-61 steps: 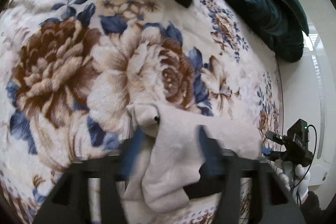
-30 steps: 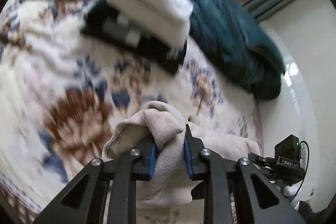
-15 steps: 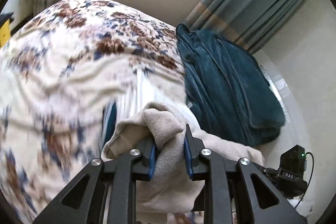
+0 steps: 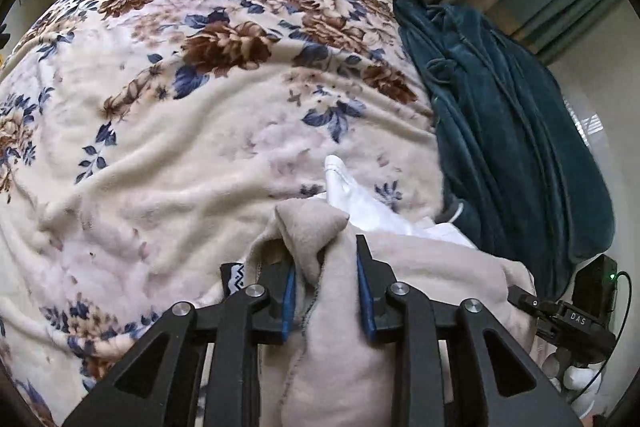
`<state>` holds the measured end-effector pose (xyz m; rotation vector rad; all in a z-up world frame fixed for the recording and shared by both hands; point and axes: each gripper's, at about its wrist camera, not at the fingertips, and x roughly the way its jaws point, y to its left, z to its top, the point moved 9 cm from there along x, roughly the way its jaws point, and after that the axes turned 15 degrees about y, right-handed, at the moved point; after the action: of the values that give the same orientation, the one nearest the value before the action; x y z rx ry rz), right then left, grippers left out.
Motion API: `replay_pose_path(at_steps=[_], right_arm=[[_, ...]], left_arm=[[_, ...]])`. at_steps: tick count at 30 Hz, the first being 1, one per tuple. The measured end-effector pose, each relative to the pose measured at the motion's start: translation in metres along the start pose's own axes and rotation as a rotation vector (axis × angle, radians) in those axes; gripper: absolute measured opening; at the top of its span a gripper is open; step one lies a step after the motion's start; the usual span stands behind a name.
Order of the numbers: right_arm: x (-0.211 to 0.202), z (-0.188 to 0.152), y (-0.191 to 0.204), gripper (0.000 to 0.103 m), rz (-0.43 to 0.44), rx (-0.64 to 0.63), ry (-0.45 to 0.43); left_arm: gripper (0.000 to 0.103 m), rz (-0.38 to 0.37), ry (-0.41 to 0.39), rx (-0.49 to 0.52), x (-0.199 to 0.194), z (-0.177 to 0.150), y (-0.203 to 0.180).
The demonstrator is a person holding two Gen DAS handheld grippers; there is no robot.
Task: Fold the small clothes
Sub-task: 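Carry the folded beige shirt with both tools onto the clothes stack, then open both tools to release the shirt on the stack and withdraw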
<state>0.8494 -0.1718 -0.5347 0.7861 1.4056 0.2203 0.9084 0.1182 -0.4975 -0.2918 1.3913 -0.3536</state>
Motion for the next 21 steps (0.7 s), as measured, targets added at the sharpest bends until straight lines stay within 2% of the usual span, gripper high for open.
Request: replay_pose_path(at_steps=[5,8,10,11,12,15,18,21], right_arm=[[0.008,-0.002,0.001,0.04,-0.032,0.001,-0.007],[-0.013,-0.008,0.014,0.056,-0.162,-0.062,-0.026],[-0.029,-0.015,0.02,0.065,-0.249,-0.089,-0.055],[-0.038,-0.02,0.024,0.076,-0.291,-0.105,-0.071],[-0.046,-0.025,0.028,0.084,-0.31,-0.111,-0.08],[-0.067,-0.043,0.037,0.1,-0.409,-0.131,-0.118],[-0.087,-0.067,0.045,0.101,-0.515,-0.155,-0.159],[-0.102,-0.093,0.051,0.103,-0.56,-0.161,-0.167]], left_arm=[[0.026,0.01,-0.016,-0.015,-0.008,-0.003,0.0],[0.032,0.053,-0.036,0.008,-0.033,-0.009,-0.016],[0.052,0.144,-0.049,0.013,-0.045,-0.014,-0.018],[0.072,0.184,-0.056,0.021,-0.05,-0.017,-0.019],[0.084,0.233,-0.071,0.038,-0.059,-0.022,-0.025],[0.085,0.28,-0.104,0.066,-0.076,-0.037,-0.034],[0.085,0.327,-0.093,0.073,-0.084,-0.06,-0.041],[0.085,0.375,-0.063,0.066,-0.088,-0.087,-0.048]])
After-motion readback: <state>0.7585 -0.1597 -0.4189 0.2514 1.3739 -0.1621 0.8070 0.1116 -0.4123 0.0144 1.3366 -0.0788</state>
